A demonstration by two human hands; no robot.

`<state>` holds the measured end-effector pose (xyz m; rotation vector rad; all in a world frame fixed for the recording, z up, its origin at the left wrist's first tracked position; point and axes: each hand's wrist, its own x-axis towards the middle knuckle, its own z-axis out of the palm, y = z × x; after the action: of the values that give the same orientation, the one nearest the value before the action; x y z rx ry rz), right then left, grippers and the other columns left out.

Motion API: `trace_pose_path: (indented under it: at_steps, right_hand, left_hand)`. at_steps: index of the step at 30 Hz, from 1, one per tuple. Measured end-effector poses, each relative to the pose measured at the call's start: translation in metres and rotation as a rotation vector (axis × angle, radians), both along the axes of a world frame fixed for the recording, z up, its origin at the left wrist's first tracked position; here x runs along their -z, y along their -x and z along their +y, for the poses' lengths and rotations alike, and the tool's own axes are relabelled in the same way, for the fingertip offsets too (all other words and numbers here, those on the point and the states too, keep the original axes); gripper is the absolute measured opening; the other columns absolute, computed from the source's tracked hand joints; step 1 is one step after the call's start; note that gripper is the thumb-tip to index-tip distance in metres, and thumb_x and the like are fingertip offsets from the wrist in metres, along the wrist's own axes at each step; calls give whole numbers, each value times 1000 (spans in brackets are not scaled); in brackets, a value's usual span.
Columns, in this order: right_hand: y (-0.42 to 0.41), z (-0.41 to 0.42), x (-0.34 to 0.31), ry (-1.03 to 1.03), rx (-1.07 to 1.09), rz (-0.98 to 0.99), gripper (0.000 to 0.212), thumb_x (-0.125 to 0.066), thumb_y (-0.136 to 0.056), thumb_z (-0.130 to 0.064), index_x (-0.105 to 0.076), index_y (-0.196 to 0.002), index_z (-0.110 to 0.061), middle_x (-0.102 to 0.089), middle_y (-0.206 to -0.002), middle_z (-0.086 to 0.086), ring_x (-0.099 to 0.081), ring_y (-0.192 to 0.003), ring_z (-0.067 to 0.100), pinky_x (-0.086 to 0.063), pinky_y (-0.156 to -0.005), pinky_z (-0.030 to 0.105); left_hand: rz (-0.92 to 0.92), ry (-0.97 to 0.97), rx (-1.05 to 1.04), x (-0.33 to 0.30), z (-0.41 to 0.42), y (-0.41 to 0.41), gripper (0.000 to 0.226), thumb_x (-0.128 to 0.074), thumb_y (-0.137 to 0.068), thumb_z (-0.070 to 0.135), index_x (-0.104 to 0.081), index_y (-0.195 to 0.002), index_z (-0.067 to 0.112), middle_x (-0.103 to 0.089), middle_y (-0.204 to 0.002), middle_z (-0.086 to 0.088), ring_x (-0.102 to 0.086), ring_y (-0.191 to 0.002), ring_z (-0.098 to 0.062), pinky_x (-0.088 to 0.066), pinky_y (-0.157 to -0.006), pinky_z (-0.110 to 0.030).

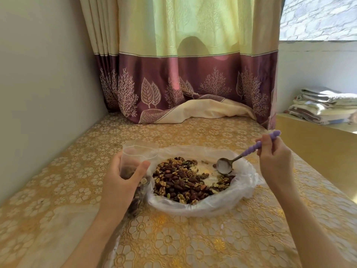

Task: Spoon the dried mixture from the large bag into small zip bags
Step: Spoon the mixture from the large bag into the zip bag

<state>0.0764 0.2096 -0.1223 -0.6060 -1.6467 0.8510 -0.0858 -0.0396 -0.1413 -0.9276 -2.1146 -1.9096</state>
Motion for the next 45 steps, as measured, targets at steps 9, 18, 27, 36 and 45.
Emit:
trace_pose_path:
  at_steps: [9,18,27,36,45]
  right_hand:
    - [-7,14,3,154,-170,13,35,-33,-104,-21,-49,-74,-11,-57,-58,5,-44,-36,1,-33,-39,10]
    - [-6,18,11,386,-272,-118,40,-42,-102,-27,-54,-70,-7,-58,-54,8,-40,-33,7,-30,-36,20]
    - [-8,17,15,549,-195,8,39,-44,-100,-26,-54,-69,-7,-65,-75,29,-42,-33,8,-28,-31,17]
    - [-2,7,15,625,-217,139,38,-43,-101,-25,-54,-70,-5,-64,-71,25,-42,-33,6,-29,-30,15]
    - [21,-24,-7,548,-270,245,43,-42,-102,-26,-55,-66,-6,-66,-71,26,-43,-35,11,-28,-31,16]
  left_hand:
    - [59,62,-28,7,-2,4,38,-65,-71,48,-57,-88,16,-65,-80,-4,-57,-68,-8,-43,-61,-8]
    - [43,114,-45,8,0,1,42,-63,-61,62,-51,-93,36,-63,-82,13,-57,-74,8,-38,-63,-17]
    - [39,263,2,4,5,7,76,-63,-61,64,-48,-126,28,-61,-110,11,-59,-91,-2,-46,-71,-19]
    - [-24,296,78,2,-13,8,81,-69,-53,62,-36,-124,41,-50,-110,24,-52,-91,8,-38,-68,-13]
    - [4,397,86,20,-25,6,81,-65,-51,65,-35,-121,39,-45,-112,20,-45,-94,16,-37,-67,-8]
